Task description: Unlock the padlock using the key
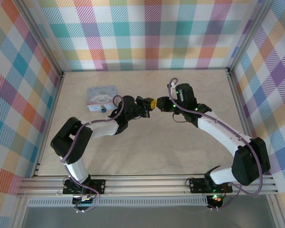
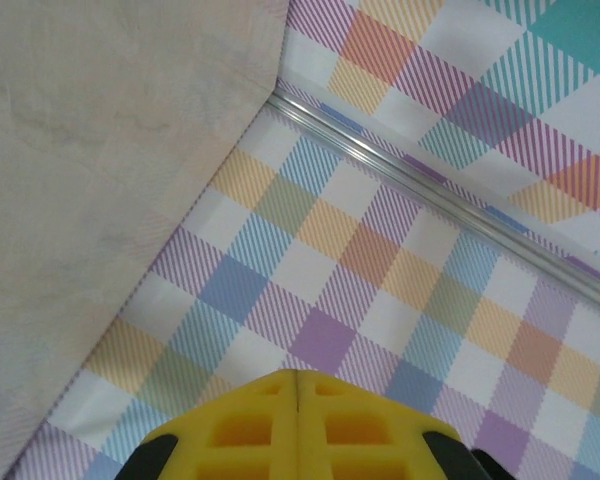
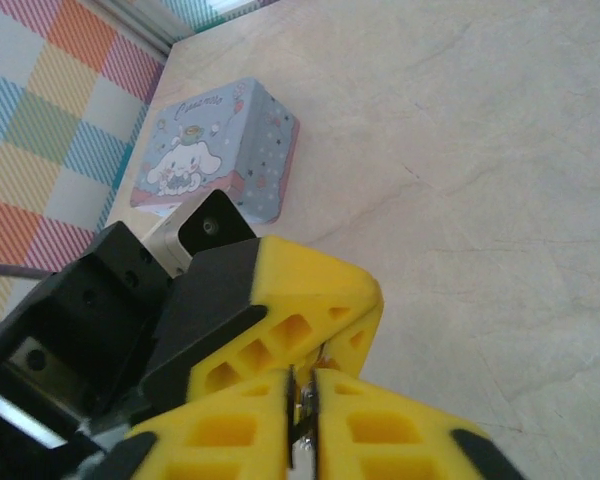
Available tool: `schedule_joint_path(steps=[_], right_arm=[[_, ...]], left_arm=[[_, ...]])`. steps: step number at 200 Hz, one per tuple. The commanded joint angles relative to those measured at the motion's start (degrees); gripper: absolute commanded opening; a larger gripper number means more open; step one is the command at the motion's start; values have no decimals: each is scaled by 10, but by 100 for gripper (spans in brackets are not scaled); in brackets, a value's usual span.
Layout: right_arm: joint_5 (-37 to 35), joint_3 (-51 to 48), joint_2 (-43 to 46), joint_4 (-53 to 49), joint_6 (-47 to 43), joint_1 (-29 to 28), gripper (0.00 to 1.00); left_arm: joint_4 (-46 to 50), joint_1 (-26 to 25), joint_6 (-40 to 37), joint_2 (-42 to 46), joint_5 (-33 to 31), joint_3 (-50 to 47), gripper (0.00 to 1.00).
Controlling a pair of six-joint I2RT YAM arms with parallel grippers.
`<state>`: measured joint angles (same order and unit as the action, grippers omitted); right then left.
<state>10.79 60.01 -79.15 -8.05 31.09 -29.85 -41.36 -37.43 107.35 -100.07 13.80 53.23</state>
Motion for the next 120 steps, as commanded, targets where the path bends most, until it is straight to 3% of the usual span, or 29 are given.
schedule_joint_path(steps=[1,32,61,86,120], right_arm=[[29,-7,39,3,-2,10,24],[85,-19,71,18,0,49,38],[182,-37,90,67,22,92,47],[259,-60,96,146,62,116,51],[345,-73,73,273,140,119,52]], left_arm=[[22,-2,-82,4,-20,20,0],[66,4,-216,30,-32,41,0],[145,4,-359,72,-43,78,0],[176,4,-461,115,-63,96,0],[162,4,-545,146,-57,120,0]])
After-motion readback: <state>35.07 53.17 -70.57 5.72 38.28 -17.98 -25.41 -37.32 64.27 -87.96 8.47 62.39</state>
